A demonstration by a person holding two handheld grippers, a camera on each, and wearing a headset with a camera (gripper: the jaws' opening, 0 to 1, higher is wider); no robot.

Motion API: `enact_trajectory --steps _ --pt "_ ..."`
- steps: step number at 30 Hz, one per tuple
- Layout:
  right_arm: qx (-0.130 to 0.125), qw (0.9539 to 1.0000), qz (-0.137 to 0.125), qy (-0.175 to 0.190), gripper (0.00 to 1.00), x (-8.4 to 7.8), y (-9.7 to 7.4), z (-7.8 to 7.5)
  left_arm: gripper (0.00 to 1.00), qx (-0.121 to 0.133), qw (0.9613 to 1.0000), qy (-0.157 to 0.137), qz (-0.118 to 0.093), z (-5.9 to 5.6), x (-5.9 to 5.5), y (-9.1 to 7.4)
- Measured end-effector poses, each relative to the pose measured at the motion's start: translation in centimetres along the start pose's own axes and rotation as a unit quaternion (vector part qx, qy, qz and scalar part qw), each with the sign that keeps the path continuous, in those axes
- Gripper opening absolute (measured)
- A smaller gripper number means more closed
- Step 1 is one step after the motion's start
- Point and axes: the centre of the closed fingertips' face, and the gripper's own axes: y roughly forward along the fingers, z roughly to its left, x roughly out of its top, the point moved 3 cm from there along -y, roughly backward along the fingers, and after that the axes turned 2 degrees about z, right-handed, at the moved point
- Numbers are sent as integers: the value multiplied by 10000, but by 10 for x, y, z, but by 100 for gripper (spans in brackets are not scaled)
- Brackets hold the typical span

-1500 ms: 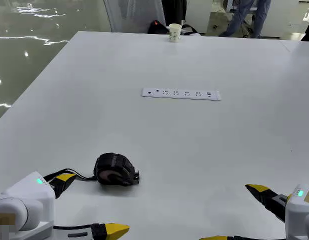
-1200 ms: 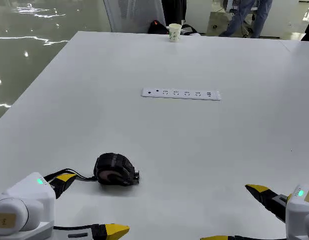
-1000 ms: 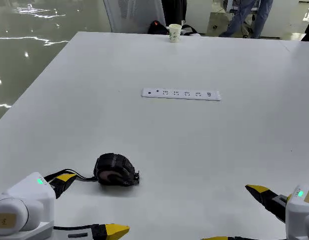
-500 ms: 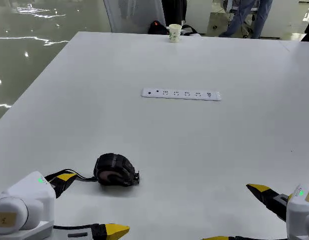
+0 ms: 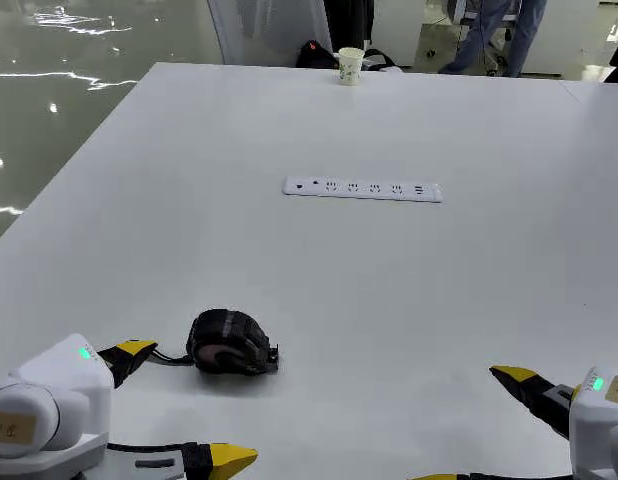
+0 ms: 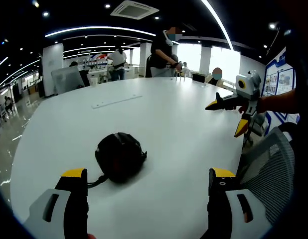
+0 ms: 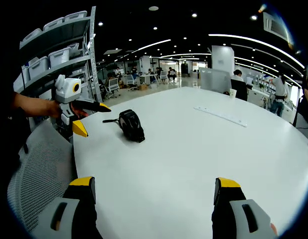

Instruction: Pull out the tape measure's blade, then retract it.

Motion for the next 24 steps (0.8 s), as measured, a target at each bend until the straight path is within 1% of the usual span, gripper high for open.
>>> enact_trajectory --steps 5,15,24 --pt "45 10000 30 -43 99 1 3 -3 99 -41 9999 85 50 2 0 4" --pt "192 9997 112 -135 99 2 13 -3 99 -140 9997 163 141 6 -1 10" --pt "287 9992 103 -243 99 6 21 -5 99 -248 9993 222 194 8 -1 16"
